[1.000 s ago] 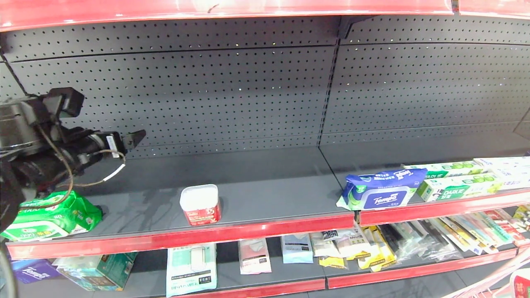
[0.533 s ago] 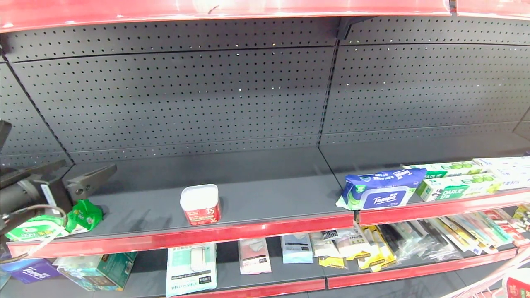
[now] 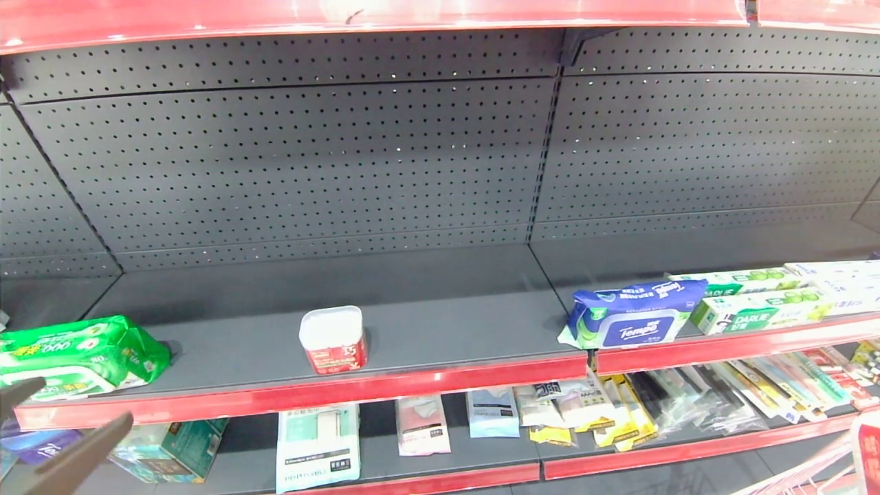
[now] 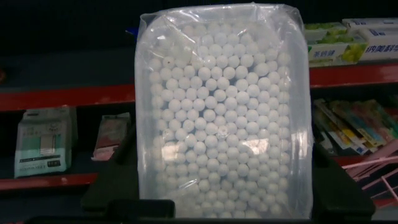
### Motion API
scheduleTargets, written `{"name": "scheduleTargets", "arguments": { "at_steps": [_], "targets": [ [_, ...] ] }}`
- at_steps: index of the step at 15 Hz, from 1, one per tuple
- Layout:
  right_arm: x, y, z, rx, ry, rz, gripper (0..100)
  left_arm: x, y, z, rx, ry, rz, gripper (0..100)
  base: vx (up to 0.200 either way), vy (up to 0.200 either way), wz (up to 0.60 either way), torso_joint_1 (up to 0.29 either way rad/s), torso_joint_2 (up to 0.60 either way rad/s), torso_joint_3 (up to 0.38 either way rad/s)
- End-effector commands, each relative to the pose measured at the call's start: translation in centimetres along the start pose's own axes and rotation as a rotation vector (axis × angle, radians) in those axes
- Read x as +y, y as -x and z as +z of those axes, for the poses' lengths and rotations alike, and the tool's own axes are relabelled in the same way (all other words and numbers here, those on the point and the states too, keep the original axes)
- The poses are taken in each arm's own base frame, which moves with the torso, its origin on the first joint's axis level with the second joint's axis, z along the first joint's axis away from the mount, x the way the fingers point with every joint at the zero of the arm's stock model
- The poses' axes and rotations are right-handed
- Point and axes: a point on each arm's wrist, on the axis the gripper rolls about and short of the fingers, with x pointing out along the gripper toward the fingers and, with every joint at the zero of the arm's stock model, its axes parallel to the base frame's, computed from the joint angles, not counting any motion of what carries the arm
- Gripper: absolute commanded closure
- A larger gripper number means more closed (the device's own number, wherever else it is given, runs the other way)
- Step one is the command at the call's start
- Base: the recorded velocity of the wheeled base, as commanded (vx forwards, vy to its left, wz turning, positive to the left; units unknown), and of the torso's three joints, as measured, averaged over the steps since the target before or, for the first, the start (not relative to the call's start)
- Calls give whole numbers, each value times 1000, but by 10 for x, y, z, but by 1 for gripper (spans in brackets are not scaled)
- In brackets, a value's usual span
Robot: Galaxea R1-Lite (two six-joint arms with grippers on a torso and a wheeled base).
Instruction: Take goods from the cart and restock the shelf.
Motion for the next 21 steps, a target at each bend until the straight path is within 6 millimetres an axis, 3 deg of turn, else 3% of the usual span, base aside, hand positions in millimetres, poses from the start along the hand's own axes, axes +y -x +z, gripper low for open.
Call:
{"name": "scheduleTargets", "arguments": {
  "at_steps": [1,3,6,10,13,21],
  "targets": [
    [-7,-47,65,114,70,-7,100,-13,47,-36,-15,-105,-10,0,0,0,0,0,0,0],
    [-11,-82,81,199,118,-7,100,-13,58,-49,-44,-121,163,0,0,0,0,0,0,0],
    [-4,-103,82,258,127,127,100,-16,71,-63,-105,-141,185,0,0,0,0,0,0,0],
    [-3,-134,87,315,145,151,100,-19,78,-95,-72,-170,183,0,0,0,0,0,0,0],
    [-3,-137,85,327,170,166,100,-18,76,-95,-83,-174,181,0,0,0,0,0,0,0],
    [-3,-142,85,336,168,179,100,-19,72,-95,-108,-112,254,0,0,0,600,4,1,0]
  ]
}}
